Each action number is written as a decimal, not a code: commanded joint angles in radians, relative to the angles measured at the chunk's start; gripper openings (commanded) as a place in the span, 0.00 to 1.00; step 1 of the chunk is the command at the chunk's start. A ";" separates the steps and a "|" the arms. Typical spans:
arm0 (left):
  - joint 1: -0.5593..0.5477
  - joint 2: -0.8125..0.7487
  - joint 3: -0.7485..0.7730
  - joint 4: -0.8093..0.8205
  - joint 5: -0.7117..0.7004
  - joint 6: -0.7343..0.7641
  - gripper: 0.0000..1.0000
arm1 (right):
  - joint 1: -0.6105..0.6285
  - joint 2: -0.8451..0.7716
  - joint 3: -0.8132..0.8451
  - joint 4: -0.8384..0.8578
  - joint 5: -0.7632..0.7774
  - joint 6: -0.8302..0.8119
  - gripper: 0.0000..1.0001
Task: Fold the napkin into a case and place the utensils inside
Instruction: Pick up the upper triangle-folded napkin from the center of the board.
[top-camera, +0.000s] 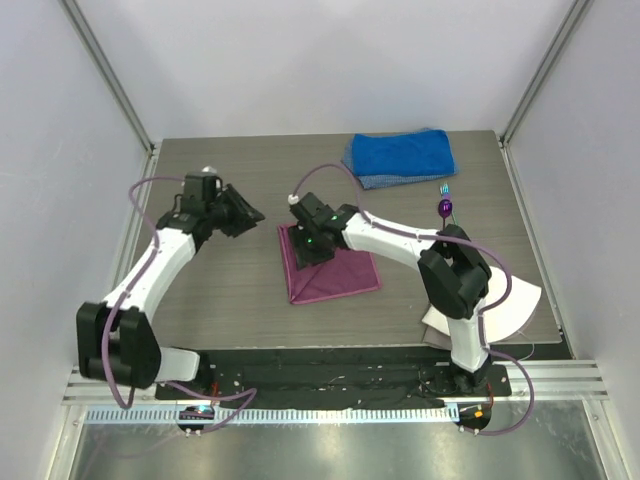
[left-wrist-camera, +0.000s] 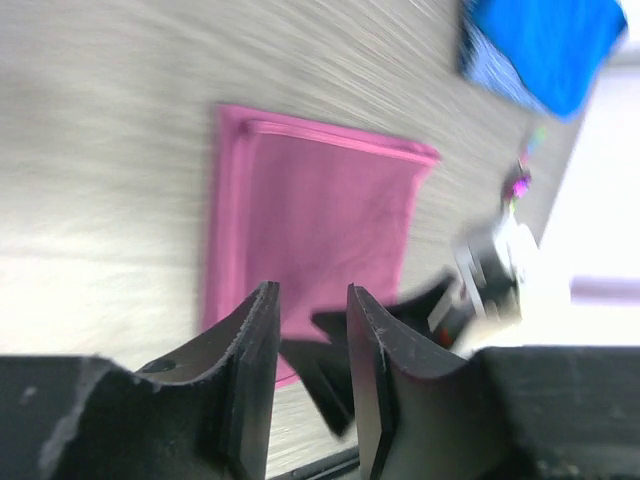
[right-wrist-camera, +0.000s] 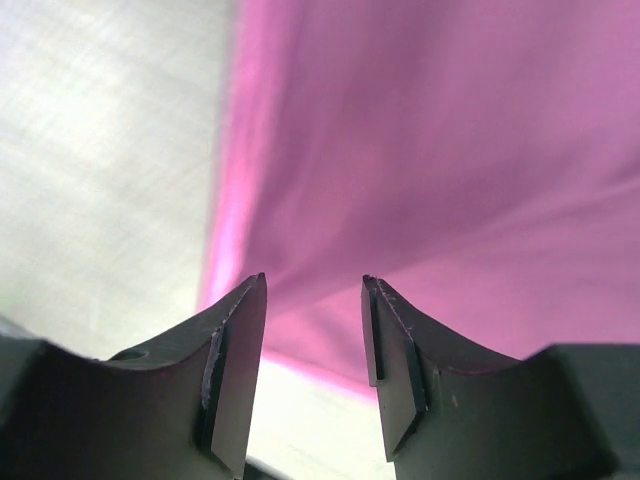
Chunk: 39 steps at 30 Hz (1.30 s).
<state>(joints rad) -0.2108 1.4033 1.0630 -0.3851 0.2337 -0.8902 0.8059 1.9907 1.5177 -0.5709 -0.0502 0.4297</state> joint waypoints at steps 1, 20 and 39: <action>0.123 -0.168 -0.124 -0.142 -0.037 -0.027 0.36 | 0.113 -0.069 0.035 -0.063 0.105 0.064 0.48; 0.246 -0.368 -0.233 -0.192 0.070 0.079 0.35 | 0.231 0.071 0.153 -0.138 0.185 0.139 0.43; 0.266 -0.368 -0.222 -0.195 0.055 0.105 0.34 | 0.257 0.134 0.133 -0.104 0.191 0.135 0.43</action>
<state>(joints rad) 0.0402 1.0534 0.8276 -0.5819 0.2806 -0.8101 1.0538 2.1178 1.6436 -0.7048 0.1093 0.5556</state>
